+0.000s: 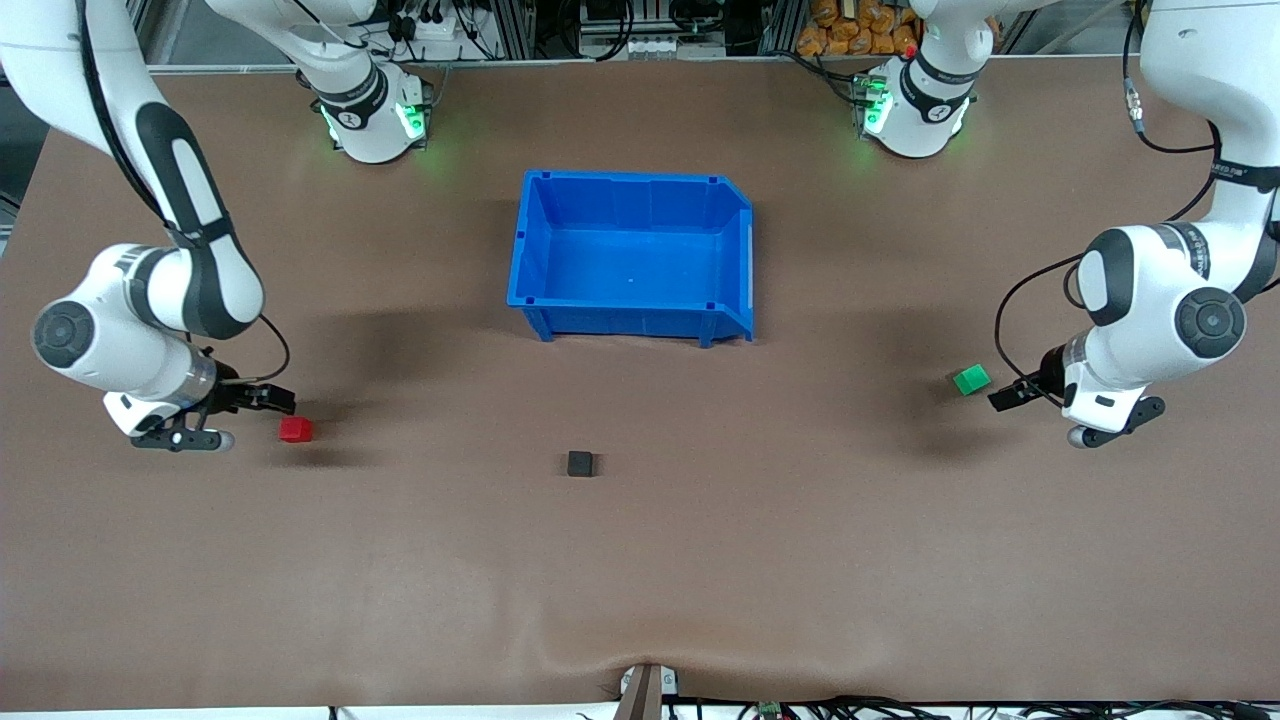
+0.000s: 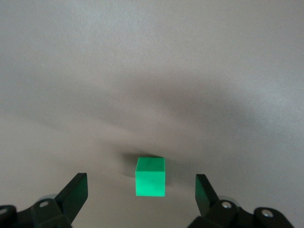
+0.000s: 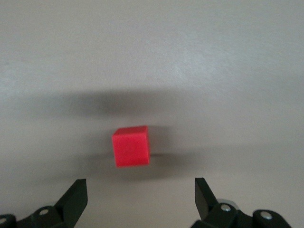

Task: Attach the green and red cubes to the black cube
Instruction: 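Reach the right gripper to the red cube while the left gripper reaches the green cube, then close the right gripper on the red cube while the left gripper grasps green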

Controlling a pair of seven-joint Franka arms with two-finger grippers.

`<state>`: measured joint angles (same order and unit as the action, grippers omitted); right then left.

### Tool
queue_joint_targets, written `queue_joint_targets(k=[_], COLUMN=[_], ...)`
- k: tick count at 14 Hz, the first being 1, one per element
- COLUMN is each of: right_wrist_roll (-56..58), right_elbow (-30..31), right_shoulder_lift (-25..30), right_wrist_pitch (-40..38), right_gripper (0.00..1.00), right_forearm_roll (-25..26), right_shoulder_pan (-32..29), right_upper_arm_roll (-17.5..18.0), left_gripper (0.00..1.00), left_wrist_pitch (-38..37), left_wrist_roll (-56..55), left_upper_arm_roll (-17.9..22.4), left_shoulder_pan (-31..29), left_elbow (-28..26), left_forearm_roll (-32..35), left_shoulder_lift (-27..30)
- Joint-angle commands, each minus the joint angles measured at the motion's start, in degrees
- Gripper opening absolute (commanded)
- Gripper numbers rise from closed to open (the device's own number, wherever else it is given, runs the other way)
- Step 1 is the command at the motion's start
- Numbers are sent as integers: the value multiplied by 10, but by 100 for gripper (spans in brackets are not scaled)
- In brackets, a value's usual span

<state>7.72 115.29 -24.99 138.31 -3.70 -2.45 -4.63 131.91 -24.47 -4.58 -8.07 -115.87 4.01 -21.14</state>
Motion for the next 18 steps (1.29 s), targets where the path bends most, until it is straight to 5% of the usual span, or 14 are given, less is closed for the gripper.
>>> queue_joint_targets(k=[1,12,15,17,18], right_wrist_roll=[36,47,45,46,51], right_elbow=[-22,-41,-43,-42,-42], right_shoulder_lift=[-35,-74,-83,-83,-82], right_wrist_pitch=[13,20,20,13,12], right_gripper=[100,100,58,9,0], right_forearm_roll=[-4,-6,-10,-10,-10], right_shoulder_pan=[19,11,10,11,11], right_upper_arm_roll=[-2,-1,-1,-1,-1], left_gripper=[100,87,81,73,69], left_wrist_pitch=[19,38,36,34,34], left_wrist_roll=[-25,-71,-70,-70,-70], left_upper_arm_roll=[-2,-4,-4,-5,-5], left_shoulder_pan=[1,2,3,4,4], left_elbow=[-2,-10,-11,-12,-12], left_forearm_roll=[13,13,13,13,13], left_shoulder_lift=[-13,-56,-60,-60,-61])
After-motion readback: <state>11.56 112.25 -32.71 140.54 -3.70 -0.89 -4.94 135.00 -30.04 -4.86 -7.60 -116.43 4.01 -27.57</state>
